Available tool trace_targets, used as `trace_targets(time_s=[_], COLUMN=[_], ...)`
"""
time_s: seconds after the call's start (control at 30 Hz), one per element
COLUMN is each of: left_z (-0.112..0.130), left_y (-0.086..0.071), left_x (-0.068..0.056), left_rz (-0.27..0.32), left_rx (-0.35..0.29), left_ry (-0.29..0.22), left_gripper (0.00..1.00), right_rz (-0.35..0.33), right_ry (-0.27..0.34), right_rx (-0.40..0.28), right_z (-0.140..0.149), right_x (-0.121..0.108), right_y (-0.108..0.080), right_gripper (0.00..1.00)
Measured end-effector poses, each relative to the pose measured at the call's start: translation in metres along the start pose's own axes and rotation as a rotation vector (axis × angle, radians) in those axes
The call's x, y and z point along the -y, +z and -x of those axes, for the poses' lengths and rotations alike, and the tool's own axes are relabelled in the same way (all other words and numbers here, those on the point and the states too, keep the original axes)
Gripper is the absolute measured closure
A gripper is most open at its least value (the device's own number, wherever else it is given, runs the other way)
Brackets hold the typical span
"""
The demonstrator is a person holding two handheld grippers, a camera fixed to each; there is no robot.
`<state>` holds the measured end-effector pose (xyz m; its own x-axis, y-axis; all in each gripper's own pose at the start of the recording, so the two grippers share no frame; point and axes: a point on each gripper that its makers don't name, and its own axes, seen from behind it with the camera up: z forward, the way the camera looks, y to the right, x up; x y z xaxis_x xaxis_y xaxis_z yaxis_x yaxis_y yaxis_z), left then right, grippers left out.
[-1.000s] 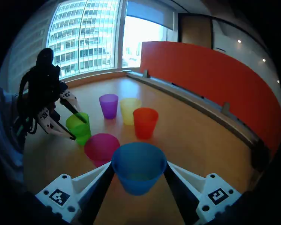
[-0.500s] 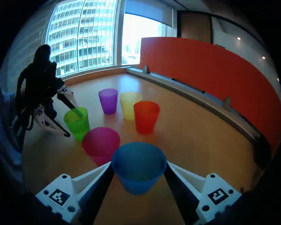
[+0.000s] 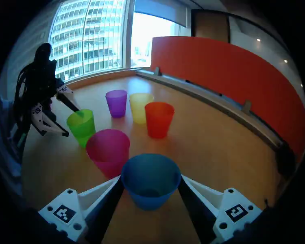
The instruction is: Pour water
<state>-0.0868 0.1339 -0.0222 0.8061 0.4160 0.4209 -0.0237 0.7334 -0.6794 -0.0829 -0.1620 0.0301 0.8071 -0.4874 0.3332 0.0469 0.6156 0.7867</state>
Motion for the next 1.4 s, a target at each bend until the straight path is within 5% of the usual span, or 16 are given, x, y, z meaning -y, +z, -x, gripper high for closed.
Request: trace_targets(time_s=[0.57,0.9,1.4], left_z=[-0.001,-0.003,-0.026], left_y=[-0.007,-0.023,-0.064], left_x=[-0.003,0.001,0.026], left_rz=[-0.002,-0.034,-0.177], left_rx=[-0.003,-0.028,-0.166], left_ry=[-0.002,-0.017,-0.054], left_gripper=[0.03,0.03,0.03], right_rz=[0.012,0.034,0.146], right_ry=[0.004,0.022,0.047], right_rx=[0.005,-0.004,-0.072], right_z=[0.013,0.02,0.027], right_x=[0.001,0.004,0.007], right_y=[-0.007,-0.028,-0.076], right_gripper=[0.0,0.0,0.0])
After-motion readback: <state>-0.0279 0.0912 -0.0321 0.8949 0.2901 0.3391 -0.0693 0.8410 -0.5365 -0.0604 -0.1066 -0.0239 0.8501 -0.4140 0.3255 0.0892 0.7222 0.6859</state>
